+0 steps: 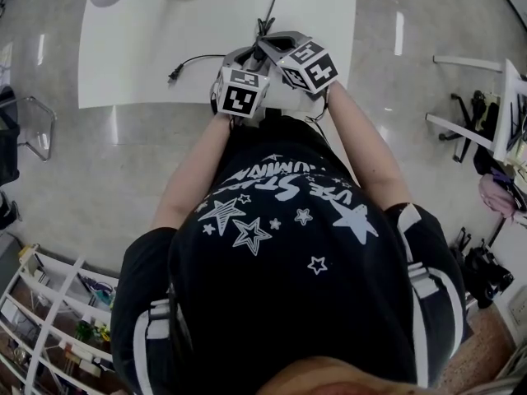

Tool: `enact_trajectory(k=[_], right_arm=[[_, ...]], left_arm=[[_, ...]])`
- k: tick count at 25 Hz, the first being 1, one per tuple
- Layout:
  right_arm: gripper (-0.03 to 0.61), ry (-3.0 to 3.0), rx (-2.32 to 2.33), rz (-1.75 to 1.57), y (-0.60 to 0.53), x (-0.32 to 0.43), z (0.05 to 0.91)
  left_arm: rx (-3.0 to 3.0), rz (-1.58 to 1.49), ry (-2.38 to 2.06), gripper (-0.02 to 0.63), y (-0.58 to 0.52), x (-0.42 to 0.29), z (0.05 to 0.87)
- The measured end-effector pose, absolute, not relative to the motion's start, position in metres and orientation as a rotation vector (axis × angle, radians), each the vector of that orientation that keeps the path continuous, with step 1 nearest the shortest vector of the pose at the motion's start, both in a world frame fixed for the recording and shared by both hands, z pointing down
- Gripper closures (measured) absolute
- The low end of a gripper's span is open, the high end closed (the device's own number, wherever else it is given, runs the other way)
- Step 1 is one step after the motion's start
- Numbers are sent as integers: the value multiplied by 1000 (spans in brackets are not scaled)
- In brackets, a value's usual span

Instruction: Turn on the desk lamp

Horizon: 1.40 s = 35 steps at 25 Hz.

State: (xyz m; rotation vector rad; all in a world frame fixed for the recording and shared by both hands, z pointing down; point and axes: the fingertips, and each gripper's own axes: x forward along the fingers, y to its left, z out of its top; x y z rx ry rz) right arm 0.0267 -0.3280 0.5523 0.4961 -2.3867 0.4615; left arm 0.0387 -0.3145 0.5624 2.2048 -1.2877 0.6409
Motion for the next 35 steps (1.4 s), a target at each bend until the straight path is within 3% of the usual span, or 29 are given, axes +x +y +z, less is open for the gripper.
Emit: enact_trajectory(k=[24, 35], right_arm=[[574, -2322, 497, 573, -332, 26, 559], [574, -2390, 712, 816, -339, 51, 541]], left_arm=[[2216, 626, -1273, 446, -315, 35, 560], [2308, 542, -1212, 445, -314, 27, 540]])
